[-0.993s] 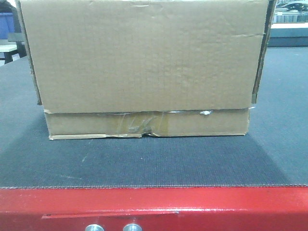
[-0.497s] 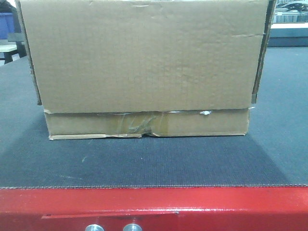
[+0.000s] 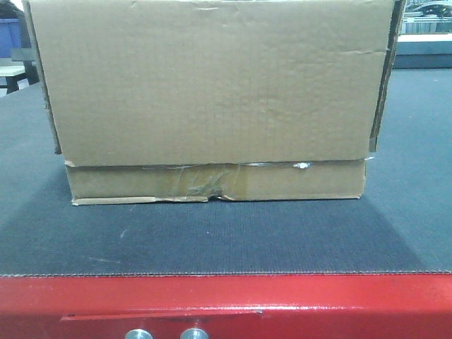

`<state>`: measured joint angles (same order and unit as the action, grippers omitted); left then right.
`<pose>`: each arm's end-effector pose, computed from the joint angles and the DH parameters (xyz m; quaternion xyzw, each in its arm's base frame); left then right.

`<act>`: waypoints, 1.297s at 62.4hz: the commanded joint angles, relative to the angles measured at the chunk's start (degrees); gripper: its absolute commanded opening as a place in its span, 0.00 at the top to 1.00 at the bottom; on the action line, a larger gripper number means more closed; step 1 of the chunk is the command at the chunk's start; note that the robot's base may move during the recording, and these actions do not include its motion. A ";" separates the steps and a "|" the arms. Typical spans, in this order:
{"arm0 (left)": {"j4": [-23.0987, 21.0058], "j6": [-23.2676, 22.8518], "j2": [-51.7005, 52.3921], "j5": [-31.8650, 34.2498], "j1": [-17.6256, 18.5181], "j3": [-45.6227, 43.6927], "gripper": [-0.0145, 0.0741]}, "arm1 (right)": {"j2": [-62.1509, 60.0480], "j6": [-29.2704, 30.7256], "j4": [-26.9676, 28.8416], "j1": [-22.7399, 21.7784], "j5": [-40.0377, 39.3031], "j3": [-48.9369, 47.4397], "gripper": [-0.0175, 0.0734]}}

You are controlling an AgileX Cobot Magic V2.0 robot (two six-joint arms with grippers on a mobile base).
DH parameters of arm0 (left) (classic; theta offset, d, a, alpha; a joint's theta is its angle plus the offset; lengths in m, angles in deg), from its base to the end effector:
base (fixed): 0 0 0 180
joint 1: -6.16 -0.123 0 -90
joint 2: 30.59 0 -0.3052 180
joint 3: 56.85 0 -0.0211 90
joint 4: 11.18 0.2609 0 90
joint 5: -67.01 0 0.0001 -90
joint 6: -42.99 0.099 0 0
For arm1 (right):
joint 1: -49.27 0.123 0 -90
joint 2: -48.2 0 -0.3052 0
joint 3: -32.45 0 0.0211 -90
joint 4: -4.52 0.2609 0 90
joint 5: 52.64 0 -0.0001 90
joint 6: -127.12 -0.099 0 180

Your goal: Grab carton from right shelf to conveyor

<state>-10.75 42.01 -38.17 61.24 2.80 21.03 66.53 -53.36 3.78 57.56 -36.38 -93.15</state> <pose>0.0548 0.0033 0.2027 -0.0247 0.7142 0.0174 0.6993 0.0517 0.0072 0.3182 -0.0508 0.6990 0.0489 0.7116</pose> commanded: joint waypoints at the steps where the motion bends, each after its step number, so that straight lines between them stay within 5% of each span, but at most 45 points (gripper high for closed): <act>1: -0.43 0.42 0.32 0.80 -0.28 -0.14 0.82 | -0.26 0.49 -0.60 -0.24 -1.42 0.05 0.88; 44: -0.43 0.42 0.32 0.80 -0.28 -0.14 0.82 | -0.26 0.49 -0.94 -2.21 -0.50 1.10 0.88; 55: -0.43 0.42 0.32 0.80 -0.28 -0.14 0.82 | -0.48 0.49 0.74 -7.19 -4.49 7.05 0.88; 81: -0.43 0.42 0.32 0.80 -0.28 -0.14 0.82 | -11.06 3.14 5.16 -8.96 -14.74 23.34 0.88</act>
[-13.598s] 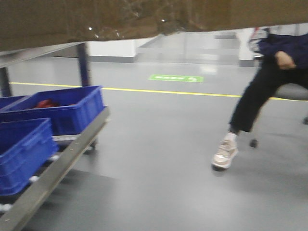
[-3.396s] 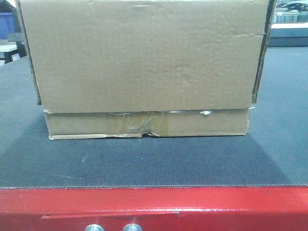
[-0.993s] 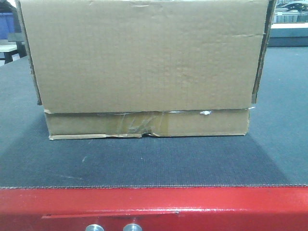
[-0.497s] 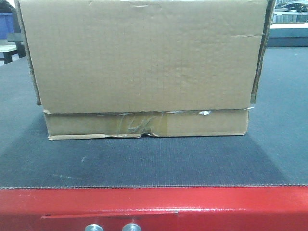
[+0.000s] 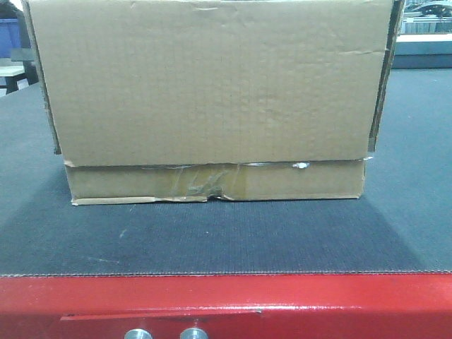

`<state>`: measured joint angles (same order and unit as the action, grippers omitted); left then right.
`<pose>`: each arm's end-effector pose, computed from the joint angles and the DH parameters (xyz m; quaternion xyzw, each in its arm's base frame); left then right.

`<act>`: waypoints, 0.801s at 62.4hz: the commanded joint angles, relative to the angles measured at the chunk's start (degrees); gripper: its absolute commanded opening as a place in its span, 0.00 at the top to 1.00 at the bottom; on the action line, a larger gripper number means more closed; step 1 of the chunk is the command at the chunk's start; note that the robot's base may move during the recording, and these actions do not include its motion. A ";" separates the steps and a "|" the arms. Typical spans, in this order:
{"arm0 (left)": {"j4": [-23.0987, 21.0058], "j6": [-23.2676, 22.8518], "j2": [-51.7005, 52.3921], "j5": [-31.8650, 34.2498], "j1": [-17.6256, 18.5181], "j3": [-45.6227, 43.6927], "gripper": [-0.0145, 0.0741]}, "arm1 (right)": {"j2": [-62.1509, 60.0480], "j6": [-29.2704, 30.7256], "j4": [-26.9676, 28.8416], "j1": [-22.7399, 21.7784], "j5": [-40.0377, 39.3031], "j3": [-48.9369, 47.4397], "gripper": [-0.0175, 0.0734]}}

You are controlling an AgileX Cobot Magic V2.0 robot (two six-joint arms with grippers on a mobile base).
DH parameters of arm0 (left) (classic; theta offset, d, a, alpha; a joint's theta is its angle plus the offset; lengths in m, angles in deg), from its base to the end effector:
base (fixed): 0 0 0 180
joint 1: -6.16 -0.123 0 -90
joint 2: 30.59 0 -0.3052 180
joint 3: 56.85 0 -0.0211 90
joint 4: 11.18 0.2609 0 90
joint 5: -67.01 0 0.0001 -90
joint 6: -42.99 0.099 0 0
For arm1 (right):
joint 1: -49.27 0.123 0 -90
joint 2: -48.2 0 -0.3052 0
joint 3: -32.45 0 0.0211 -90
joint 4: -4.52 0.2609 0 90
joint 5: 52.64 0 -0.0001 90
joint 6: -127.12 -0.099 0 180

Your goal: Grab carton from right shelf to conveyor

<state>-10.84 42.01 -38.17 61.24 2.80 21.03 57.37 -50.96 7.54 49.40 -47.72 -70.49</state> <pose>0.0548 0.0033 0.2027 -0.0252 0.7142 0.0168 0.6993 0.0566 0.0006 0.2078 0.0044 0.7141 0.0091 0.7000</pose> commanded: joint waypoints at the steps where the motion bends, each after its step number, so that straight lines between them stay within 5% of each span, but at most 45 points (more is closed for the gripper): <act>1: -0.34 0.42 0.32 0.80 -0.28 -0.14 0.82 | -1.90 0.74 1.50 -0.98 -2.20 0.68 0.88; 50: -0.34 0.42 0.32 0.84 -0.28 -0.14 0.82 | -1.90 0.74 1.01 -1.26 -1.52 0.68 0.88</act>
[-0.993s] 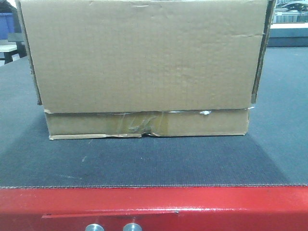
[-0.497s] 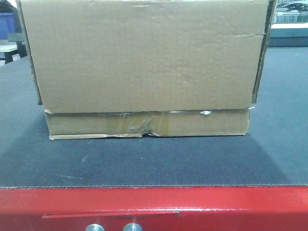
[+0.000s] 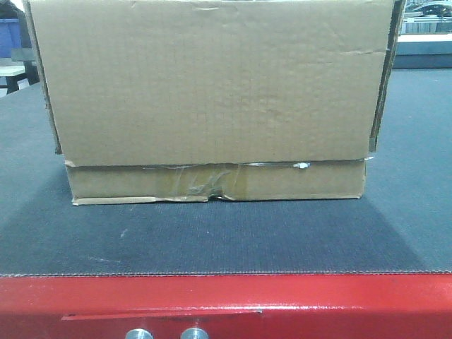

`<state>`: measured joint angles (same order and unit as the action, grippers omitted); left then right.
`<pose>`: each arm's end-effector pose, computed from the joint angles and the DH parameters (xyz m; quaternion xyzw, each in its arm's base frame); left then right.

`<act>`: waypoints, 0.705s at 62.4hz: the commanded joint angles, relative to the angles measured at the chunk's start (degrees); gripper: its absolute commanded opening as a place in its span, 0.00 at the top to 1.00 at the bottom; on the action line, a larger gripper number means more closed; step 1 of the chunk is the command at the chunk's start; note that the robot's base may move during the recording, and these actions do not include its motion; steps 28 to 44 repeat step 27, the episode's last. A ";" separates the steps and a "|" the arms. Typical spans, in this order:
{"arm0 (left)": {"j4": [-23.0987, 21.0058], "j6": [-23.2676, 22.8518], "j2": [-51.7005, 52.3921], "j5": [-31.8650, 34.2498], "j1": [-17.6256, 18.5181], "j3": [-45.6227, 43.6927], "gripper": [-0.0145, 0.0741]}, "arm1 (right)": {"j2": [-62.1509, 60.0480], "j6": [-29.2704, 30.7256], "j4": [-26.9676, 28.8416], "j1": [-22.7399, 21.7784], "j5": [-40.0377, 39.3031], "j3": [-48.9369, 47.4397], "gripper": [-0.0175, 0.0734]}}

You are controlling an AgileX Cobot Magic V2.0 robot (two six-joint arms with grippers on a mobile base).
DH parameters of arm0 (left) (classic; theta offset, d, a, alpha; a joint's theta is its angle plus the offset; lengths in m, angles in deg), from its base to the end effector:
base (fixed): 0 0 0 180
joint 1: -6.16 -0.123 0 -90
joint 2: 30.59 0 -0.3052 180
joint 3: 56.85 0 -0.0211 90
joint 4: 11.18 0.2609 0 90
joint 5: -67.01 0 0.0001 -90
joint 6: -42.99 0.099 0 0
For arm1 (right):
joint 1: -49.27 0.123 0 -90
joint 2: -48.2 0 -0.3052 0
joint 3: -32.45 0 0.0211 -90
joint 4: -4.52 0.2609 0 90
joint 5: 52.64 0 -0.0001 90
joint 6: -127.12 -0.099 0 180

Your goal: Grab carton from right shelf to conveyor

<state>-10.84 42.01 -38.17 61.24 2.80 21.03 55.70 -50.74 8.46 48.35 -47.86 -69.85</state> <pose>0.0548 0.0033 0.2027 -0.0252 0.7142 0.0168 0.6993 0.0546 -0.0003 0.2056 0.0147 0.7068 0.0074 0.7073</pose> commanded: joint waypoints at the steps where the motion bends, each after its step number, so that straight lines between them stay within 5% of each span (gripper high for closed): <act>1: -0.34 0.42 0.32 0.84 -0.28 -0.14 0.82 | -0.23 0.52 0.09 -0.20 -1.38 0.03 0.88; 44: -0.34 0.42 0.32 0.84 -0.28 -0.14 0.82 | -0.23 0.52 0.09 -0.20 -1.38 0.03 0.88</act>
